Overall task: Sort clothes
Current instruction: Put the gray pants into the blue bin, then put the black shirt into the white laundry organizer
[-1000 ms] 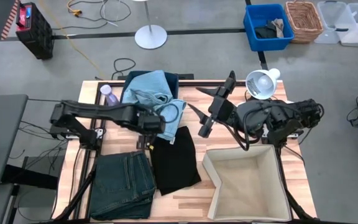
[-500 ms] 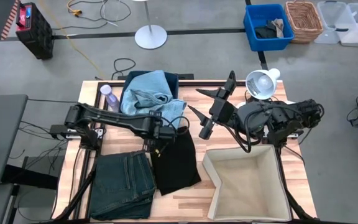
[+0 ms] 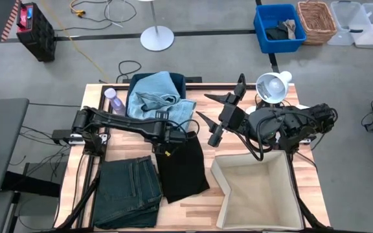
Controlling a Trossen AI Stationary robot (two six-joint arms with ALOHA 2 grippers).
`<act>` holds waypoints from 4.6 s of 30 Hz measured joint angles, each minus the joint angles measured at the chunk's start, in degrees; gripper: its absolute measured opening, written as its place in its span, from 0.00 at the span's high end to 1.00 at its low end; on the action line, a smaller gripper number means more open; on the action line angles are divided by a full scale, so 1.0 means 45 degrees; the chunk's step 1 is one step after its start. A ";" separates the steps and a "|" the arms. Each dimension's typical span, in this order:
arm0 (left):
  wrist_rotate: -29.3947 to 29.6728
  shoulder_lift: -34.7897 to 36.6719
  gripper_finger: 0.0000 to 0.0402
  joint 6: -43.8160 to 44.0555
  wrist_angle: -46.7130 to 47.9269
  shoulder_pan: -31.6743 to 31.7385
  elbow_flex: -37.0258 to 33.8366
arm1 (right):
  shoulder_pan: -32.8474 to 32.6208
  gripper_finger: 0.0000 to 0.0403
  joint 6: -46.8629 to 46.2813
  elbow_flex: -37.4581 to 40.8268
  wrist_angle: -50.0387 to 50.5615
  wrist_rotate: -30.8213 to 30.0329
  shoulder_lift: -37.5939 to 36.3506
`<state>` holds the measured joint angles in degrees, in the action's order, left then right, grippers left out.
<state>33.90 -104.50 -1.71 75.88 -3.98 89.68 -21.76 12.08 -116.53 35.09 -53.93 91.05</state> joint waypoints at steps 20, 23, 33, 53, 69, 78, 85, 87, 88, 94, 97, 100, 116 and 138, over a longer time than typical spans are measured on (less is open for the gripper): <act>0.0230 0.3589 0.95 0.3883 0.1106 0.2649 0.1891 | 0.0005 0.33 0.0107 0.0000 -0.0346 -0.0039 0.0000; 0.0154 0.3577 0.95 0.3859 0.1056 0.3566 0.1878 | 0.0005 0.33 0.0102 0.0000 -0.0419 -0.0039 0.0002; -0.1631 0.2024 0.95 0.3461 0.0877 0.6119 0.1877 | -0.0288 0.33 0.0131 0.0000 -0.0905 -0.0034 0.0000; -0.2807 0.0622 0.66 0.2014 0.0878 0.6816 0.2349 | -0.0578 0.33 0.0335 0.0000 -0.1192 -0.0034 0.0005; -0.5596 0.5022 0.41 0.2836 -0.0635 0.6584 0.3363 | -0.0455 0.33 0.0341 0.0000 -0.1195 -0.0034 0.0005; -0.5966 0.3848 0.64 0.3117 -0.1866 0.5625 0.1000 | -0.0213 0.33 0.0480 0.0000 -0.1239 -0.0034 0.0005; -0.6218 0.2893 0.80 0.2908 -0.3013 0.5848 -0.0278 | -0.0228 0.33 0.0427 0.0000 -0.1244 -0.0034 0.0005; -0.6153 0.2602 0.84 0.3076 -0.3114 0.6174 -0.0571 | -0.0249 0.33 0.0427 0.0000 -0.1253 -0.0034 0.0005; -0.6151 0.2520 0.85 0.3199 -0.3210 0.6373 -0.0748 | -0.0271 0.33 0.0419 0.0000 -0.1253 -0.0034 0.0005; -0.6200 0.2559 0.91 0.3825 -0.4209 0.7606 -0.2023 | -0.0406 0.33 0.0330 0.0000 -0.1287 -0.0033 0.0005; -0.6213 0.2588 0.91 0.3767 -0.4608 0.8026 -0.2456 | -0.0485 0.33 0.0325 0.0000 -0.1287 -0.0034 0.0005; -0.6422 0.2591 0.88 0.3719 -0.4882 0.8276 -0.2942 | -0.0492 0.33 0.0321 0.0000 -0.1287 -0.0034 0.0005; -0.7947 0.3394 0.46 0.3929 -0.6041 0.8392 -0.3910 | -0.0491 0.33 0.0393 0.0000 -0.1287 -0.0034 0.0005; -0.6192 1.0515 0.58 0.5217 -0.4634 0.6000 -0.2587 | -0.1108 0.33 0.0837 0.0000 -0.1173 0.0306 -0.0820</act>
<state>6.04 -57.18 21.77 55.03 23.02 78.04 -26.75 15.84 -116.53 29.81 -52.56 87.35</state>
